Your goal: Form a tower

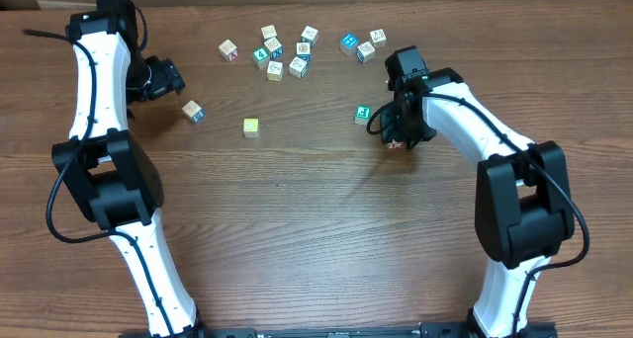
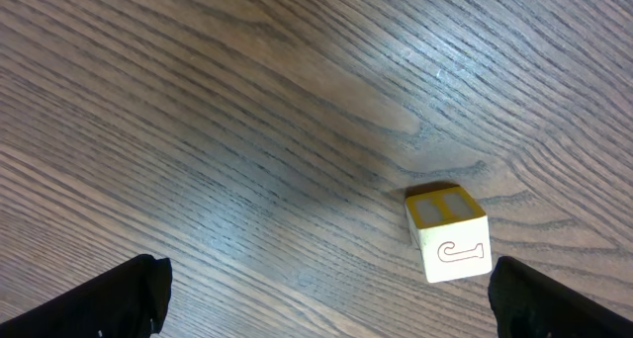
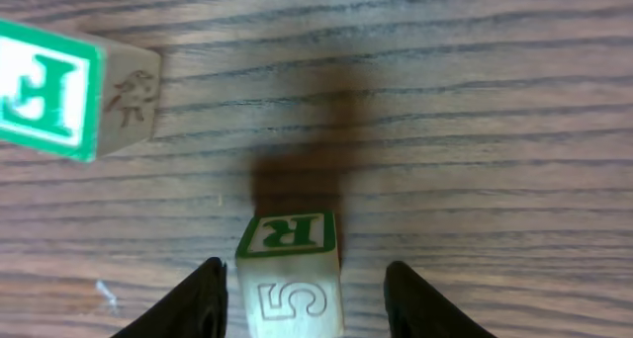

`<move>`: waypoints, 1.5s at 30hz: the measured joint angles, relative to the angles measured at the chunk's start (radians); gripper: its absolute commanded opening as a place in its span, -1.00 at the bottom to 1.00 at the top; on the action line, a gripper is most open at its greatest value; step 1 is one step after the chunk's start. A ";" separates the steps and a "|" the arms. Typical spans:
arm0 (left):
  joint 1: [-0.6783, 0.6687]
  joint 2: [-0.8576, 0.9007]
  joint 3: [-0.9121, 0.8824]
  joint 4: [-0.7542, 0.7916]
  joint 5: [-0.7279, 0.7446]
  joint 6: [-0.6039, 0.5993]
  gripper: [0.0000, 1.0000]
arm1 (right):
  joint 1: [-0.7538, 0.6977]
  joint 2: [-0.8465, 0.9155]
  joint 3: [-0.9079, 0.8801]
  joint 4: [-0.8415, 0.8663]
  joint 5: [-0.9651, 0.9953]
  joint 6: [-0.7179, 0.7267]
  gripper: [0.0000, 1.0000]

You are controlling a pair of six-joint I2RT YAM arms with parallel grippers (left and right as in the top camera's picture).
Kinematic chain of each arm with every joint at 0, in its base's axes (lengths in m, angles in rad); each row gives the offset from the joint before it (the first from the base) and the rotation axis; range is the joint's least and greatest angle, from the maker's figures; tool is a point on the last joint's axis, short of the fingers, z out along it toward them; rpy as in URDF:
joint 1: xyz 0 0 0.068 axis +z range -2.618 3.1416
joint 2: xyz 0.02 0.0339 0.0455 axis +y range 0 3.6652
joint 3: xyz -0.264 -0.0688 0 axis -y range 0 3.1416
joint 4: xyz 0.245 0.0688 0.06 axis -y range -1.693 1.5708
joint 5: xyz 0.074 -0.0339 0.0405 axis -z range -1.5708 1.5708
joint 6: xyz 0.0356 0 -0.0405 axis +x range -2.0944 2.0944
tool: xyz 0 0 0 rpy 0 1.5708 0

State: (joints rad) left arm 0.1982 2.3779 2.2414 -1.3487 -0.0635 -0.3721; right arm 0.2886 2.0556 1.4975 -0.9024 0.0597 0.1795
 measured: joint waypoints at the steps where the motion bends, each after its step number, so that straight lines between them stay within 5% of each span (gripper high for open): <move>1: 0.000 0.000 0.000 0.000 0.000 0.000 0.99 | 0.000 0.006 0.000 0.001 0.000 0.000 -0.21; 10: 0.000 0.000 0.000 0.000 0.000 0.000 0.99 | 0.000 0.021 -0.001 0.006 0.000 0.003 -0.53; 18: -0.002 0.000 0.000 0.000 0.000 0.000 0.99 | 0.002 0.024 0.024 -0.048 -0.003 0.011 -0.53; 27: -0.002 0.000 0.000 0.002 0.000 -0.001 0.99 | 0.085 0.037 0.402 -0.231 -0.038 0.100 -0.56; 45: -0.002 0.000 0.000 0.002 0.000 -0.003 0.99 | 0.501 0.048 0.512 0.151 0.058 0.280 -0.59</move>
State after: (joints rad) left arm 0.1963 2.3779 2.2414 -1.3472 -0.0635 -0.3756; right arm 0.7898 2.1036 2.0090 -0.7509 0.1173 0.4591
